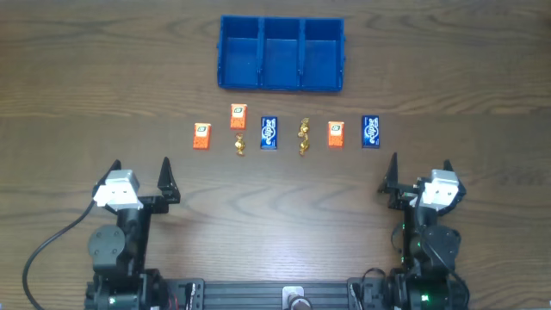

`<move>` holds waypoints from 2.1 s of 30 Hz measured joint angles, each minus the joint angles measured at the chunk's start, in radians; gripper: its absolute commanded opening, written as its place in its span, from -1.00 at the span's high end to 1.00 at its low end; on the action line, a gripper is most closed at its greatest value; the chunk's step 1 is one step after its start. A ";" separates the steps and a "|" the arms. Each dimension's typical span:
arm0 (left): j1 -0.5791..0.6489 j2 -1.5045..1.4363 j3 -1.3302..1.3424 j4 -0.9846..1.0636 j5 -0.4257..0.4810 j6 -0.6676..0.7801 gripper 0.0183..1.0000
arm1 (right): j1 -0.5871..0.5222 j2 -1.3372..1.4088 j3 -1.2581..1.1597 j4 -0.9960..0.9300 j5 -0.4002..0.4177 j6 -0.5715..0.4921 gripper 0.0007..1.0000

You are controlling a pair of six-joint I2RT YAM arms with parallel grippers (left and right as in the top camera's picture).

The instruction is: Sort Candies Into Trays

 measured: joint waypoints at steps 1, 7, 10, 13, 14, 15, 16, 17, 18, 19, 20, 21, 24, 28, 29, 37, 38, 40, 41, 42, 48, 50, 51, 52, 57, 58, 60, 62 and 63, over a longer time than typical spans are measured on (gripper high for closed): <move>0.000 0.000 0.000 0.000 0.000 0.000 -1.00 | 0.000 0.000 0.000 0.000 0.000 0.000 -1.00; 0.000 0.000 0.000 0.000 0.000 0.000 -1.00 | 0.000 0.000 0.000 0.000 0.000 0.000 -1.00; 0.000 0.000 0.000 0.000 -0.001 0.000 -1.00 | 0.000 0.000 0.000 0.000 0.000 0.000 -1.00; 0.000 0.000 0.000 0.000 -0.003 0.000 -1.00 | 0.000 0.000 0.000 0.000 0.000 0.000 -1.00; 0.000 0.000 0.000 0.000 -0.003 0.000 -1.00 | 0.000 0.000 0.000 0.000 0.000 0.000 -1.00; 0.000 0.000 0.000 0.000 -0.003 0.000 -1.00 | 0.000 0.000 0.000 0.000 0.000 0.000 -1.00; 0.000 0.000 0.000 0.000 -0.003 0.000 -1.00 | 0.000 0.000 0.000 0.000 0.000 0.000 -1.00; 0.000 0.000 0.000 0.000 -0.003 0.000 -1.00 | 0.000 0.000 0.000 0.000 0.000 0.000 -1.00; 0.000 0.000 0.000 0.000 -0.003 0.000 -1.00 | 0.000 0.000 0.000 0.000 0.000 0.000 -1.00; 0.000 0.001 0.001 -0.002 -0.003 0.000 -1.00 | 0.000 0.000 0.000 0.000 0.000 0.000 -1.00; 0.000 0.010 0.007 -0.013 -0.003 0.000 -1.00 | 0.000 0.000 0.000 0.000 0.000 0.000 -1.00; 0.000 0.030 0.023 -0.042 0.000 0.000 -1.00 | 0.000 0.000 0.000 0.000 0.000 0.000 -1.00; 0.000 0.214 0.171 -0.174 0.024 0.000 -1.00 | 0.000 0.001 0.000 -0.001 -0.002 0.000 -1.00; -0.002 0.502 0.445 -0.261 0.050 0.000 -1.00 | 0.000 0.001 0.000 0.000 -0.003 0.000 -1.00; -0.005 0.594 0.537 -0.295 0.062 0.000 -1.00 | 0.000 0.001 0.000 -0.001 -0.004 0.000 -1.00; -0.087 1.186 0.865 -0.447 0.106 0.000 -1.00 | 0.000 0.001 0.000 0.000 -0.004 0.000 -1.00; -0.111 1.284 0.905 -0.471 0.107 0.000 -1.00 | 0.000 0.001 0.000 0.000 -0.004 0.000 -1.00; -0.142 1.401 0.943 -0.485 0.103 0.000 -1.00 | 0.000 0.001 0.000 -0.001 -0.004 0.000 -1.00; -0.159 1.461 0.958 -0.488 0.101 0.000 -1.00 | 0.000 0.001 0.000 -0.001 -0.004 0.000 -1.00; -0.171 1.505 0.967 -0.488 0.097 0.000 -1.00 | 0.000 0.001 0.000 0.000 -0.004 0.000 -1.00; -0.235 1.683 0.999 -0.486 0.045 0.000 -1.00 | 0.000 0.001 0.000 0.000 -0.004 0.000 -1.00; -0.244 1.713 1.012 -0.484 0.022 -0.001 -1.00 | 0.000 0.001 0.000 -0.001 -0.004 0.000 -1.00; -0.244 1.724 1.017 -0.483 0.013 0.000 -0.99 | 0.000 0.001 0.000 -0.001 -0.004 0.000 -1.00; -0.244 1.730 1.019 -0.483 0.007 0.000 -1.00 | 0.000 0.001 0.000 -0.001 -0.004 0.000 -1.00; -0.244 1.769 1.022 -0.457 -0.019 0.000 -1.00 | 0.000 0.001 0.000 0.000 -0.004 0.000 -1.00; -0.245 1.777 1.022 -0.452 -0.027 0.000 -1.00 | 0.000 0.001 0.000 -0.001 -0.004 0.000 -1.00; -0.245 1.786 1.022 -0.442 -0.035 0.000 -0.99 | 0.000 0.001 0.000 -0.001 -0.004 0.000 -1.00; -0.245 1.793 1.022 -0.433 -0.040 0.000 -1.00 | 0.000 0.001 0.000 -0.001 -0.004 0.000 -1.00; -0.245 1.796 1.022 -0.429 -0.043 0.000 -1.00 | 0.000 0.001 0.000 -0.001 -0.004 0.000 -1.00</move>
